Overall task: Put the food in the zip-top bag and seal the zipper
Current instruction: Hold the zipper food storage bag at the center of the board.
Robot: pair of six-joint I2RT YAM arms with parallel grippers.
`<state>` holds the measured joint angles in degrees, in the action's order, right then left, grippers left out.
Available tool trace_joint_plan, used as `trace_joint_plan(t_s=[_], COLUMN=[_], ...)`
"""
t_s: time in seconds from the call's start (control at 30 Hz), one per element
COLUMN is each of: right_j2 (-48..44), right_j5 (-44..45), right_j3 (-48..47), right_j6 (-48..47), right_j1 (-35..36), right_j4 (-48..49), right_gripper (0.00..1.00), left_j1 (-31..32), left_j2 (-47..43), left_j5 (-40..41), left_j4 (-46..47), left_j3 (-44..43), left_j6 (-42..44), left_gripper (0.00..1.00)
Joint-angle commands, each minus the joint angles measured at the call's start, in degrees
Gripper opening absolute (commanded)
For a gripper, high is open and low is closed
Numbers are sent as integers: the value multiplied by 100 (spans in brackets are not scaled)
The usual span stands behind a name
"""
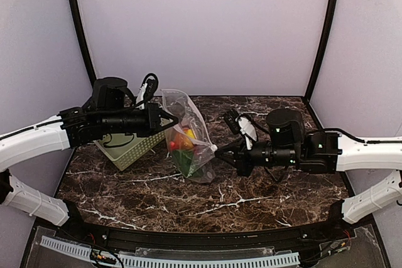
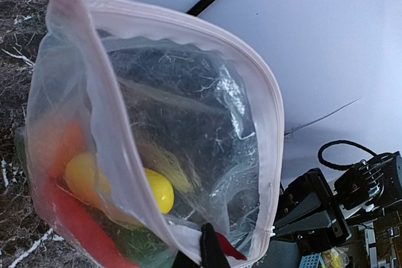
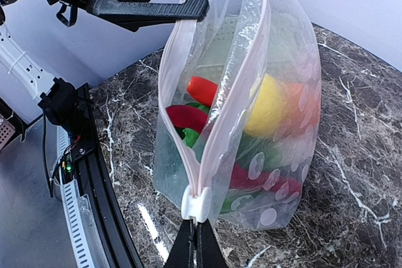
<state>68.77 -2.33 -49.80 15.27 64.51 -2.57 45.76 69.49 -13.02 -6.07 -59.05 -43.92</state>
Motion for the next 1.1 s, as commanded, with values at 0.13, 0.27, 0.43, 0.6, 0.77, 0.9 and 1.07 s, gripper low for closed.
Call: trace_joint_plan(t_s=[0.13,0.27,0.43,0.6,0.77,0.9,1.07], right_j2=[-50,142,396,556,576,509,388], right_j5=[162,93,-242,-595,-937,-1059,-1139], right_j3=[-998,-1629,-1942,-1931,-1883,-1833,-1815], right_j6=[-652,-1054,-1201,-1189,-1139,-1115,-1107], right_j1=[61,62,57,62,55,57,62], right_j4=[-248,-428,-472,-534,-642,-705,-747], right_gripper=[0,0,0,0,0,0,0], left_j1=[-32,-33,-36,-32,-32,-13,231], left_j2=[-348,-521,-789,-1162,-1012,-609,-35], left_j5=[395,432,239,36,-788,-1584,-2192], left_j4=[-922,-1368,-1744,-1905,-2062,-2073,-2008], left_j3=[-667,-917,-977,-1160,-1554,-1803,-2239], left_j6=[717,1094,1650,2637,4070,4673,5064], left_gripper=[1,3,24,56,65,65,61])
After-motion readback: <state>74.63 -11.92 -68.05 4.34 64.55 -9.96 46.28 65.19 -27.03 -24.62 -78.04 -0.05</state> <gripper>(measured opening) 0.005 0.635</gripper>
